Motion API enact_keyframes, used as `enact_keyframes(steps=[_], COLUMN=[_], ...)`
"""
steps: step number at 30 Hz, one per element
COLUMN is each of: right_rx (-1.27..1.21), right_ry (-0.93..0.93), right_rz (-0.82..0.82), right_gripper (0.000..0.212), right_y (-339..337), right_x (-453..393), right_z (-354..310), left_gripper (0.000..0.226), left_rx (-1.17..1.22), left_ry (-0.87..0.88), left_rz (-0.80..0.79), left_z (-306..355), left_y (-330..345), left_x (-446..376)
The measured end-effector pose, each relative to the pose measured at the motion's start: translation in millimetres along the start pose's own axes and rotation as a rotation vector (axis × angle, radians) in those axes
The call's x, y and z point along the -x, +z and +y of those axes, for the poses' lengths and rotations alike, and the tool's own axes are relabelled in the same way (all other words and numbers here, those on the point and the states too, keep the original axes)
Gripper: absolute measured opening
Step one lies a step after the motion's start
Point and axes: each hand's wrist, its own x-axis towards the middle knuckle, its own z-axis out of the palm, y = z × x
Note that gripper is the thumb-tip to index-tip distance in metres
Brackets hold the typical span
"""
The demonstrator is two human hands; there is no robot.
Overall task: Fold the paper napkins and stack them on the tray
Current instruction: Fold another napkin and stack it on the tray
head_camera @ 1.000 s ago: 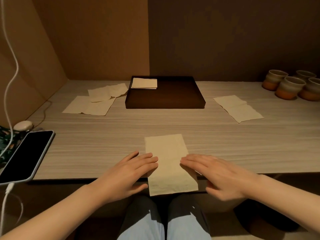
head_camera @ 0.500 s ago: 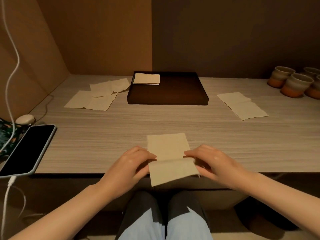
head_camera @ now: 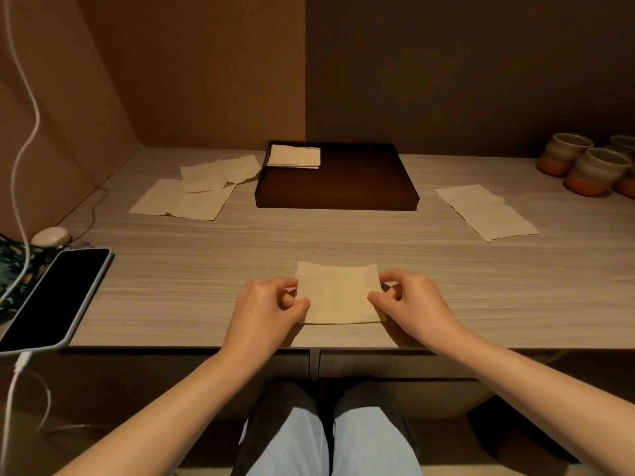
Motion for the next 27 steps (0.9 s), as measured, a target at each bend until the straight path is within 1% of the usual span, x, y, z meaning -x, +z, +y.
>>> enact_keyframes(steps=[3,6,15,18,20,23,25,27], right_rx=[0.058,0.085,0.123,0.101,0.092,0.098,0.100,0.099], right_ry=[0.024,0.019,0.015,0.015,0.018,0.024,0.029,0.037], right_rz=[0.022,0.023,0.045,0.051,0.049,0.040,0.035,0.029], right_gripper=[0.008,0.021,0.021,0.023,0.024,0.023,0.021,0.020], right_y=[1.8,4.8,8.0,9.0,9.1,8.4,7.9,7.7], right_x=[-0.7,-5.2,-11.9,-10.4,-9.8,-10.1,-10.3,-10.7], right_z=[-3.0,-4.5,-8.9,-9.4,-9.6,-10.7,-10.7,-10.1], left_gripper=[0.047,0.048,0.041,0.043,0.046,0.053,0.062,0.065], left_rx=[-0.054,-0.085,-0.164,-0.267,-0.340,-0.456,-0.511,-0.529], left_ry=[0.027,0.041,0.069,0.128,0.204,0.325,0.356,0.383], left_rz=[0.022,0.042,0.030,0.038,-0.015,-0.174,-0.256,-0.290], left_z=[-2.5,-5.7,-7.2,-3.9,2.9,11.7,11.6,7.9], left_y=[1.4,3.2,1.5,2.7,6.2,14.0,18.6,21.9], left_x=[-0.9,-0.7,3.3,11.7,21.4,34.4,39.6,42.6])
